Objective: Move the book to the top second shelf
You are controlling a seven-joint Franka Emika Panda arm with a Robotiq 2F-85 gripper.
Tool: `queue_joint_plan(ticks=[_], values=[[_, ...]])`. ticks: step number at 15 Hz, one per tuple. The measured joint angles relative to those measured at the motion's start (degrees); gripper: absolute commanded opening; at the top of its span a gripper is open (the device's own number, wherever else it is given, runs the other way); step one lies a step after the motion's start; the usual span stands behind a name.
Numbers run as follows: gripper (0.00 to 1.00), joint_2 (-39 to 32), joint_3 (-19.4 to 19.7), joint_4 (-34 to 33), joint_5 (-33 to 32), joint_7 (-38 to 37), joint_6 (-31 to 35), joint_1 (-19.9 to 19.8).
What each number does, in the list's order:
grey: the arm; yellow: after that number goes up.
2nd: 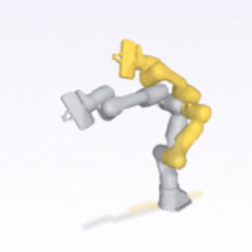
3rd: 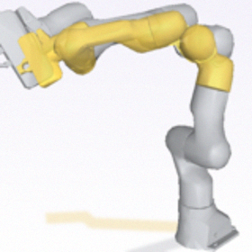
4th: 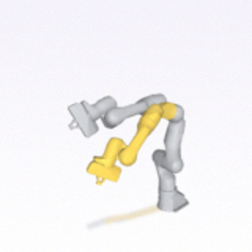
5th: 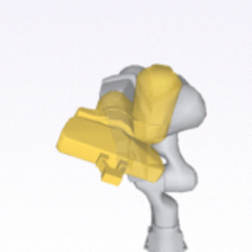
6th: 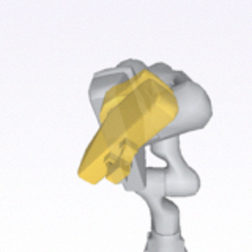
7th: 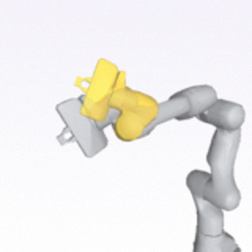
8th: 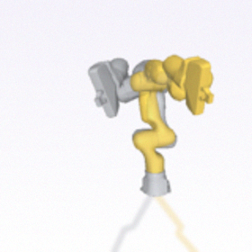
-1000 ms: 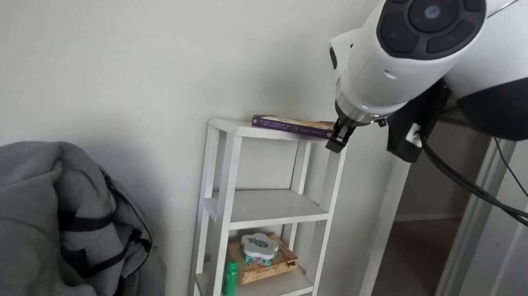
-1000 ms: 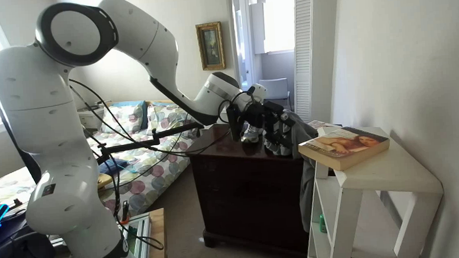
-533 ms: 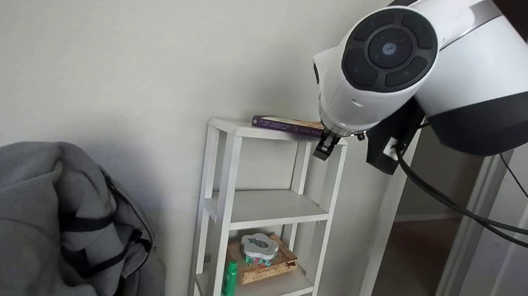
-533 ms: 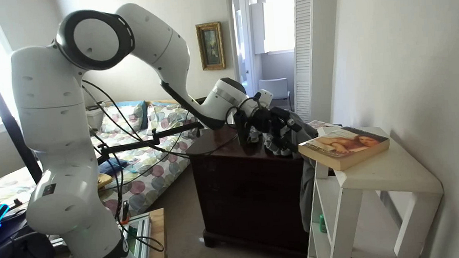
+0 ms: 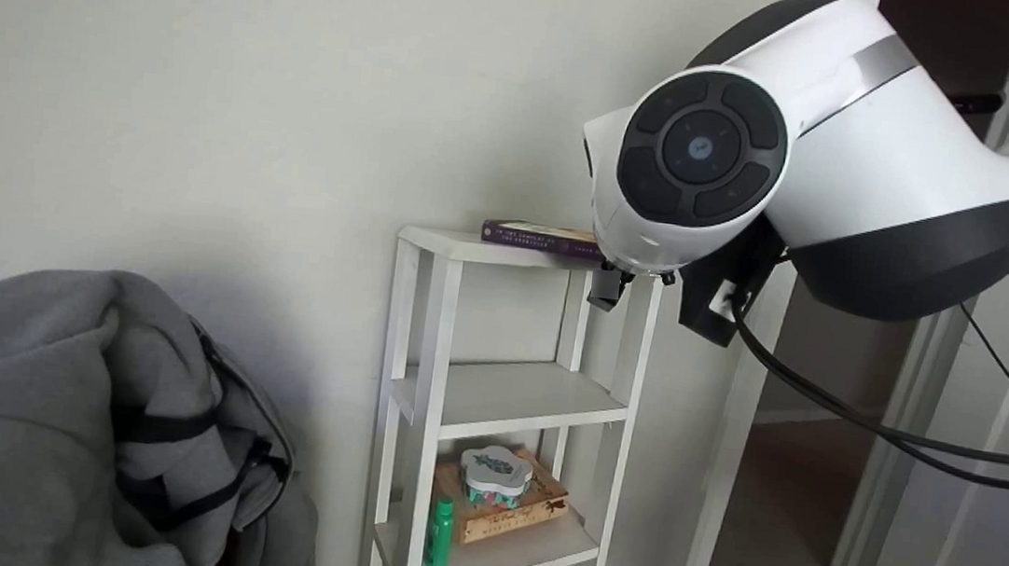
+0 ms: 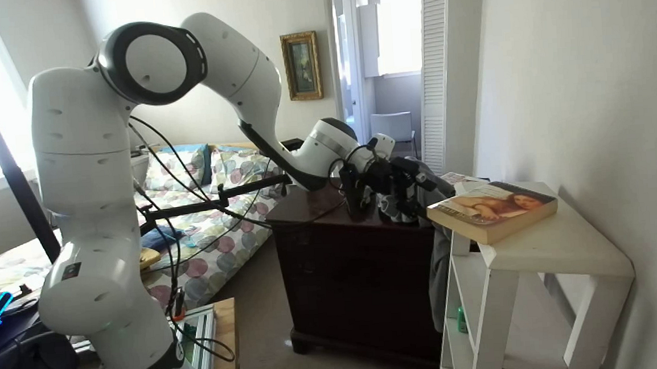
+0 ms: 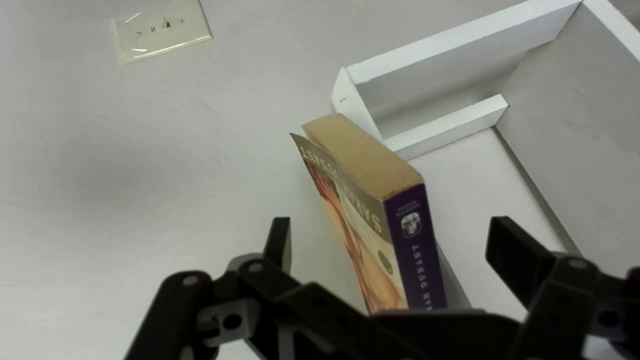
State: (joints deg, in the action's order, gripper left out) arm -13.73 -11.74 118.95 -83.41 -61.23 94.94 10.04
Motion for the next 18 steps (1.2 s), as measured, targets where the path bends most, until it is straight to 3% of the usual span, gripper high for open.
queue_joint_plan(ticks=[5,6,7,11,16,18], values=[[1.0,-0.82,0.55,-0.12,-1.2,-0.25,-1.43,0.02],[0.9,-0.92,0.67,-0.13,-1.33,-0.25,-1.71,0.02],[0.74,-0.99,0.78,-0.13,-1.42,-0.25,-1.89,0.02],[0.44,-1.29,0.92,-0.19,-2.15,-0.25,-2.89,0.02],[0.1,-2.18,0.92,-0.77,-3.13,-0.26,-3.22,0.03],[0.08,-2.49,0.92,-0.84,-3.25,-0.26,-3.22,0.06]])
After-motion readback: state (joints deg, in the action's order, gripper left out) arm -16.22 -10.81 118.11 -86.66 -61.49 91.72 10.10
